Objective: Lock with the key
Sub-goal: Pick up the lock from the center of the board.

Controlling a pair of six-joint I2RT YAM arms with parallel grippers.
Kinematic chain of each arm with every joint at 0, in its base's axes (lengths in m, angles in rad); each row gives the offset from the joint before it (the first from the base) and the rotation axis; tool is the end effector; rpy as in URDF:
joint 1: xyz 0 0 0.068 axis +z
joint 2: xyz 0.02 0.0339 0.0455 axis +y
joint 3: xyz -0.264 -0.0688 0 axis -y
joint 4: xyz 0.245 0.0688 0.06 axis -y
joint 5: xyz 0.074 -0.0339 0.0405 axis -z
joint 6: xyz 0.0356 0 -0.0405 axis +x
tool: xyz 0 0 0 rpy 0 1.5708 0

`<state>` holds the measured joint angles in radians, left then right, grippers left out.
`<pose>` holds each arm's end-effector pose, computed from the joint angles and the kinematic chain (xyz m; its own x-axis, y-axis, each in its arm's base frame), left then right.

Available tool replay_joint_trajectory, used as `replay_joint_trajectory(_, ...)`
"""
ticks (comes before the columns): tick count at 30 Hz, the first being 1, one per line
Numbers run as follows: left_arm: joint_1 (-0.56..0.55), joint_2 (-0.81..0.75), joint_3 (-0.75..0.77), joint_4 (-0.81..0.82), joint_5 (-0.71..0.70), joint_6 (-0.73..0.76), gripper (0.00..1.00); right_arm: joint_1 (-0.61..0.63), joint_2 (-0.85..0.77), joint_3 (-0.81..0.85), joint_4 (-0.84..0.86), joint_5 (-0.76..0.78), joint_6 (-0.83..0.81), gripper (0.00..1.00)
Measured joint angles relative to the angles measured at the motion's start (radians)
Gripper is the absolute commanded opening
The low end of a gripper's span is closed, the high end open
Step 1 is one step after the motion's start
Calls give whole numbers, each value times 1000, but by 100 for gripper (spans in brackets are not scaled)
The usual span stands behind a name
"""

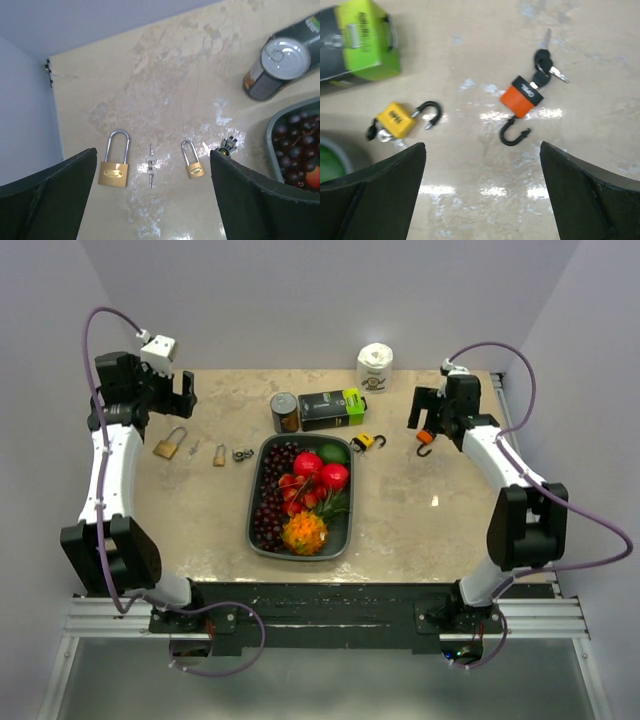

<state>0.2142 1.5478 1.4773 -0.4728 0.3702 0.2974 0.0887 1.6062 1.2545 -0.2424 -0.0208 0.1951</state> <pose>0.3489 0.0627 0.3646 -0.4524 0.1812 -0.8732 0.2479 0.9661 0.0720 0.3693 0.0336 0.2879 -0.5675 0.1441 -0.8107 0.0044 0.9851 0.1721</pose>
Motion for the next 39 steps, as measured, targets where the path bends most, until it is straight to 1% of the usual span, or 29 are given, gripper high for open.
replay_joint_trajectory(4,0,-109,-79,108,-10,-106,99,-8,140,85,-53,111,3,99)
replay_joint_trajectory(6,0,-139,-110,153,-26,-161,99,-8,200,116,-65,150,10,99)
replay_joint_trajectory(10,1,-165,-153,225,-64,-258,99,-8,306,181,-108,214,60,99)
replay_joint_trajectory(13,1,-177,-185,261,-89,-303,99,-8,352,222,-125,247,102,99)
replay_joint_trajectory(15,1,-187,-206,273,-98,-315,99,-8,373,246,-137,267,123,97)
replay_joint_trajectory(18,1,-197,-216,278,-109,-323,99,-8,405,279,-138,273,136,96)
replay_joint_trajectory(22,1,-204,-216,285,-114,-323,99,-10,418,283,-138,239,83,96)
replay_joint_trajectory(24,1,-207,-216,286,-114,-323,99,-11,419,290,-140,234,59,95)
replay_joint_trajectory(30,1,-213,-229,301,-113,-323,99,-14,487,392,-158,230,11,93)
replay_joint_trajectory(39,1,-213,-232,309,-114,-321,99,-17,581,400,-187,204,0,93)
